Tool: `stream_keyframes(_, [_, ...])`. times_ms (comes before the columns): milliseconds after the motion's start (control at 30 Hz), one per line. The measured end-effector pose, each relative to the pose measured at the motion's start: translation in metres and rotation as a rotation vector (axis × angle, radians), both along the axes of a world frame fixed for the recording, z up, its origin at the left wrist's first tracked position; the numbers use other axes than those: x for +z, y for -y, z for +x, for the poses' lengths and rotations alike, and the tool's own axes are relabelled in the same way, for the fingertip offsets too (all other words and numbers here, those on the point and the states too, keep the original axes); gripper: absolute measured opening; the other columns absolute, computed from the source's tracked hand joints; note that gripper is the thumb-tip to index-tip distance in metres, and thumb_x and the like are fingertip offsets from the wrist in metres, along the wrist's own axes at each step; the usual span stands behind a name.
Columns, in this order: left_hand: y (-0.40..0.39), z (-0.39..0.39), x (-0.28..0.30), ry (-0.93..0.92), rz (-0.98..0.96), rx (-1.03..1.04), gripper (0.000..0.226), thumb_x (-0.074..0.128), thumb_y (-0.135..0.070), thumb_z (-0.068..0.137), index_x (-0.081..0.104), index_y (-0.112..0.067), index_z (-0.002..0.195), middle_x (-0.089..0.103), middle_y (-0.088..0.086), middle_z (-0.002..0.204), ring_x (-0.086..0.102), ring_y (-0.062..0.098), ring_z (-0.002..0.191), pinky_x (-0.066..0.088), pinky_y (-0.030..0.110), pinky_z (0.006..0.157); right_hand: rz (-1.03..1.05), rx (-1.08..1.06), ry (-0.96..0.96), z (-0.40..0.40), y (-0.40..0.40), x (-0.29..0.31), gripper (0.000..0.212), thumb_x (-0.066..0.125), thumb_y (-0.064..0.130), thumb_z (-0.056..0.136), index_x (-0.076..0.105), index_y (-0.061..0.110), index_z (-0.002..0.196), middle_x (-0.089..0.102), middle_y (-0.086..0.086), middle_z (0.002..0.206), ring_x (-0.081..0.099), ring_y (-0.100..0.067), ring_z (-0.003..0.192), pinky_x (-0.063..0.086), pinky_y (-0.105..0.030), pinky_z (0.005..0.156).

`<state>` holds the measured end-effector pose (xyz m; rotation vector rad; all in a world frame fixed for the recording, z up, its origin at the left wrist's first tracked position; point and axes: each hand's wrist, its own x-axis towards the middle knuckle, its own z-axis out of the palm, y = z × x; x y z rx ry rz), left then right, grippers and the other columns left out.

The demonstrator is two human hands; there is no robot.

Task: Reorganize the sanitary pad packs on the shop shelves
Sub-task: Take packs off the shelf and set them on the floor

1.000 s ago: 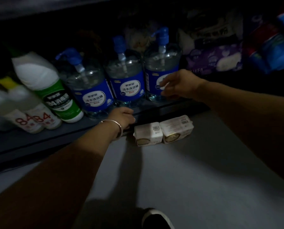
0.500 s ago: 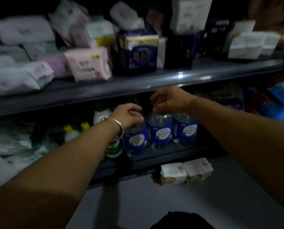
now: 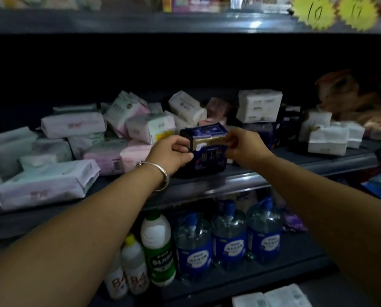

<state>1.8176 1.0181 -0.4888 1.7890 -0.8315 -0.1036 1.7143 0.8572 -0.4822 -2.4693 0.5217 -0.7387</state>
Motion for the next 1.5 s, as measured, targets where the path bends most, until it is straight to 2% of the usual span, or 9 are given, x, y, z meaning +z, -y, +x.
stream_keyframes(167, [0.046,0.013,0.038,0.176,-0.069,0.001,0.028,0.069,-0.007,0.082,0.061,-0.009,0.108,0.054,-0.007,0.081,0.051,0.002,0.070,0.046,0.006,0.066,-0.160,-0.196,0.033,0.009,0.049,0.015,0.031,0.061,0.010,0.085,0.057,0.004,0.116,0.054,-0.017,0.118,0.054,-0.033,0.102,0.043,-0.033,0.080])
stream_keyframes(433, [0.124,0.018,0.065,0.289,0.111,-0.033,0.038,0.073,-0.015,0.080,0.059,-0.009,0.115,0.060,0.007,0.103,0.058,0.020,0.098,0.048,0.034,0.096,-0.131,-0.261,0.047,0.007,0.111,0.028,0.046,0.063,0.018,0.088,0.049,0.006,0.131,0.047,-0.013,0.131,0.048,-0.031,0.117,0.042,-0.035,0.092])
stream_keyframes(633, [0.176,0.025,0.068,0.285,0.309,-0.057,0.054,0.073,-0.019,0.079,0.051,-0.007,0.127,0.059,0.011,0.120,0.058,0.023,0.110,0.044,0.034,0.101,-0.111,-0.304,0.041,0.019,0.156,0.032,0.064,0.065,0.026,0.088,0.034,0.006,0.141,0.034,-0.017,0.142,0.034,-0.034,0.130,0.035,-0.039,0.104])
stream_keyframes(1033, [0.221,0.061,0.072,0.321,0.467,-0.013,0.062,0.075,-0.018,0.077,0.047,-0.009,0.132,0.055,0.007,0.129,0.054,0.022,0.116,0.044,0.028,0.098,0.322,-0.171,0.285,0.066,0.217,0.030,0.120,0.081,0.020,0.071,-0.008,0.016,0.150,0.020,-0.011,0.155,0.028,-0.032,0.139,0.033,-0.043,0.111])
stream_keyframes(1167, [0.216,0.070,0.074,0.306,0.593,-0.029,0.069,0.075,-0.021,0.077,0.043,-0.011,0.137,0.050,0.006,0.136,0.050,0.022,0.122,0.042,0.035,0.104,0.228,-0.240,0.220,0.074,0.228,0.036,0.126,0.085,0.035,0.063,-0.006,0.027,0.150,0.015,-0.015,0.153,0.022,-0.038,0.139,0.025,-0.055,0.112])
stream_keyframes(1267, [0.211,0.072,0.076,0.277,0.669,-0.038,0.064,0.073,-0.023,0.078,0.045,-0.013,0.136,0.050,0.005,0.135,0.051,0.022,0.119,0.045,0.033,0.100,0.151,-0.260,0.124,0.079,0.229,0.042,0.110,0.084,0.046,0.059,0.018,0.033,0.146,0.023,-0.014,0.148,0.025,-0.038,0.136,0.026,-0.054,0.111])
stream_keyframes(1367, [0.210,0.066,0.078,0.325,0.812,-0.051,0.051,0.069,-0.021,0.081,0.053,-0.012,0.129,0.055,0.003,0.117,0.055,0.020,0.102,0.049,0.027,0.082,0.230,-0.128,0.191,0.081,0.227,0.047,0.093,0.086,0.033,0.061,0.031,0.027,0.136,0.038,-0.006,0.136,0.040,-0.027,0.126,0.039,-0.039,0.104])
stream_keyframes(1433, [0.213,0.062,0.075,0.317,0.898,-0.070,0.050,0.071,-0.021,0.078,0.056,-0.012,0.125,0.056,0.005,0.116,0.058,0.022,0.099,0.053,0.033,0.085,0.305,-0.024,0.208,0.077,0.223,0.048,0.090,0.084,0.018,0.067,0.027,0.019,0.137,0.044,-0.005,0.128,0.046,-0.022,0.117,0.043,-0.029,0.093])
stream_keyframes(1500, [0.216,0.059,0.072,0.308,0.968,-0.081,0.047,0.072,-0.022,0.077,0.057,-0.011,0.121,0.058,0.008,0.118,0.060,0.026,0.103,0.054,0.040,0.090,0.288,-0.014,0.212,0.074,0.220,0.049,0.092,0.084,0.013,0.066,0.026,0.015,0.137,0.045,-0.008,0.132,0.046,-0.027,0.121,0.045,-0.033,0.095])
